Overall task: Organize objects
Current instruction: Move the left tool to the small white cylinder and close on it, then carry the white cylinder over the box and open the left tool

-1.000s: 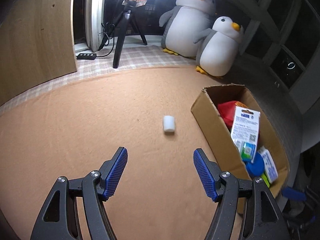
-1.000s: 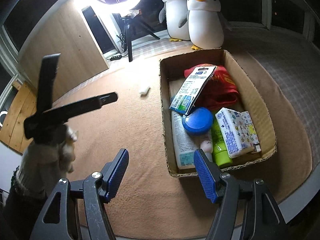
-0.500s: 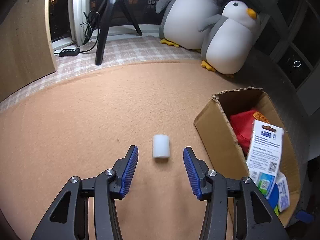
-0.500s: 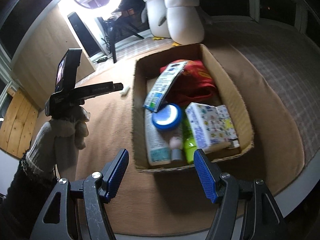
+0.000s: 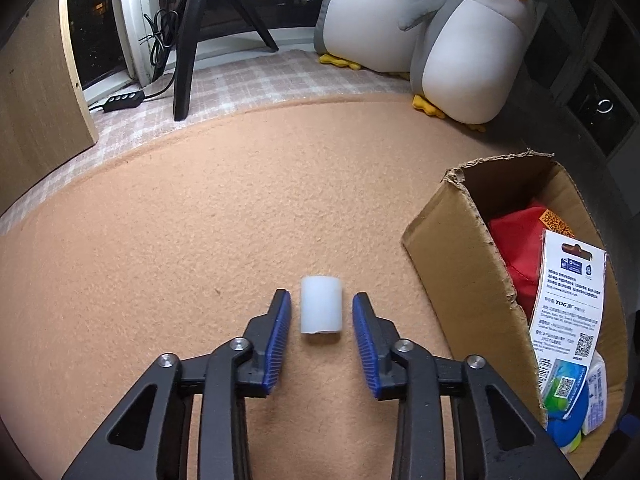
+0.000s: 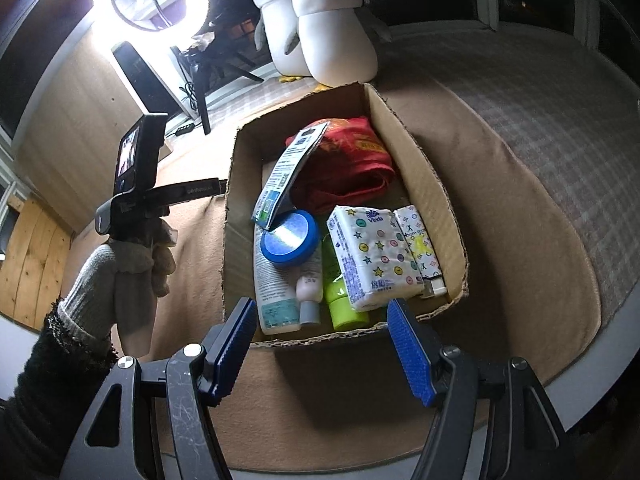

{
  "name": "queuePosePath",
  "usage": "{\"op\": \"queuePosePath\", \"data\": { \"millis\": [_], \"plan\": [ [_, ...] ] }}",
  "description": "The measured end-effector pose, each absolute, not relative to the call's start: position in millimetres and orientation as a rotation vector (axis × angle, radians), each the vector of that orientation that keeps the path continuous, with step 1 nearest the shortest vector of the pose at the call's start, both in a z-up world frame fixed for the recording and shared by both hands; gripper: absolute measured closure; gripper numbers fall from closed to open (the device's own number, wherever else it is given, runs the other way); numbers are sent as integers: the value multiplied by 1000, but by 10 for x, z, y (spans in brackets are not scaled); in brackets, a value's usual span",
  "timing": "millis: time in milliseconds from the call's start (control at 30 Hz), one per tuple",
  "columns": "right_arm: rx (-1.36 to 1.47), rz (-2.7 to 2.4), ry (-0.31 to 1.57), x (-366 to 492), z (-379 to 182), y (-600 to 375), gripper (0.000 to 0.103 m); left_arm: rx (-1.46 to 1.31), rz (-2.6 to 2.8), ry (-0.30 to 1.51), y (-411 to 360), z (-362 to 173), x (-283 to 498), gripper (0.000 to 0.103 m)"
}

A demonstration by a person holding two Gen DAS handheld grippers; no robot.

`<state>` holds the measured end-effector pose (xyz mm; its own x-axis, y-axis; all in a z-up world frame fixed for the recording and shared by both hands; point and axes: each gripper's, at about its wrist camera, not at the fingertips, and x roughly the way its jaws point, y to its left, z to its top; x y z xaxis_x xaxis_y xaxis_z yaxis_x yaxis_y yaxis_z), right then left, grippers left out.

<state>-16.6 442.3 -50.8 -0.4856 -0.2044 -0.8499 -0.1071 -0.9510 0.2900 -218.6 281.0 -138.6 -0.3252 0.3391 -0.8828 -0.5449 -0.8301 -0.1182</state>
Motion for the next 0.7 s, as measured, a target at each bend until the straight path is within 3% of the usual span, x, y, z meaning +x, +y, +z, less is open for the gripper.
{"op": "queuePosePath", "data": {
  "millis": [67,300,700],
  "plan": [
    [1565,-2616,-482,-157,-513,4431,39,-1379,2174,272,2803,-1386,-2191,82],
    [1566,-2613,-496,-133,-532,4437,39,-1355,2172,268,2778,-1369,-2162,91],
    [1546,-2645,-441,-137,-509,4403,39,-1252,2192,210,2614,-903,-1926,92]
  ]
}}
